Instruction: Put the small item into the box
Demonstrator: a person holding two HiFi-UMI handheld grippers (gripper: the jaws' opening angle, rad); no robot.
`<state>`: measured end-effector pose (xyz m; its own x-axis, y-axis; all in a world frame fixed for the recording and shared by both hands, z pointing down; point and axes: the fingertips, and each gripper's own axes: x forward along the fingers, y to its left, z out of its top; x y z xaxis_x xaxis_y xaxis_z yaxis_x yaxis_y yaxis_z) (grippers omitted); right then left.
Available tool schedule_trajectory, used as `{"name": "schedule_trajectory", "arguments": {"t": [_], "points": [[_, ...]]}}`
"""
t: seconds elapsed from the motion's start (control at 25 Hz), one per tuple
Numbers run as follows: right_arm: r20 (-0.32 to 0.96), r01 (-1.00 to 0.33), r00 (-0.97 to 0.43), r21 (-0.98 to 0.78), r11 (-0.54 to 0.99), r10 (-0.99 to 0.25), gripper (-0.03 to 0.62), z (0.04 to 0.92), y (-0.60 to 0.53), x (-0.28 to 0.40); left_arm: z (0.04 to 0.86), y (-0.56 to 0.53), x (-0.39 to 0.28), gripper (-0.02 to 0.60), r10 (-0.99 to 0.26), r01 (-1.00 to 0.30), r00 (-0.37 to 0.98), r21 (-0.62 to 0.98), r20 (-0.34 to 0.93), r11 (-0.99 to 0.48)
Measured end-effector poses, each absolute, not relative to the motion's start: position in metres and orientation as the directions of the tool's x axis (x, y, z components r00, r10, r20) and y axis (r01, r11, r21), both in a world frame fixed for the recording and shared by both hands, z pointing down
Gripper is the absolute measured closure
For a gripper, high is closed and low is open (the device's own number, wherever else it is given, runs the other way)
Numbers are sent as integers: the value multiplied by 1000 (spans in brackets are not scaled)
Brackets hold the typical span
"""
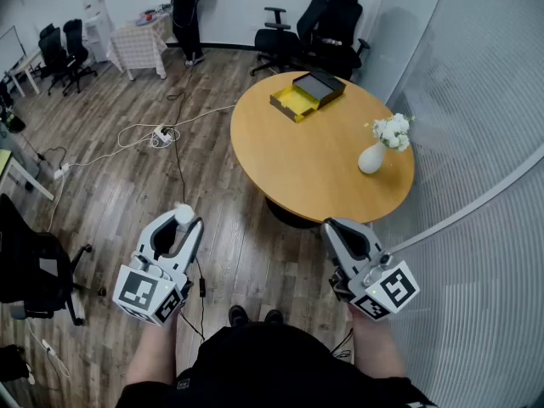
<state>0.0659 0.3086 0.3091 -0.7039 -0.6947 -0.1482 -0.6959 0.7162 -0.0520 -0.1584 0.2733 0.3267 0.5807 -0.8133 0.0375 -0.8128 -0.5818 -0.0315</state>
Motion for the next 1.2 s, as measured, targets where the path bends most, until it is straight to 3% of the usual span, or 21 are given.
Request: {"name": "schedule_trajectory", "arguments": {"t": [0.56, 1.2], "points": [[-145, -685, -714, -55, 726, -685, 559, 310, 301, 52, 330, 268, -171, 443, -814, -814, 580, -23, 38, -581], [-141, -632, -762, -54, 773, -633, 557, 304, 303, -19, 331, 269, -229, 443, -818, -818, 576, -2, -2, -576]]}}
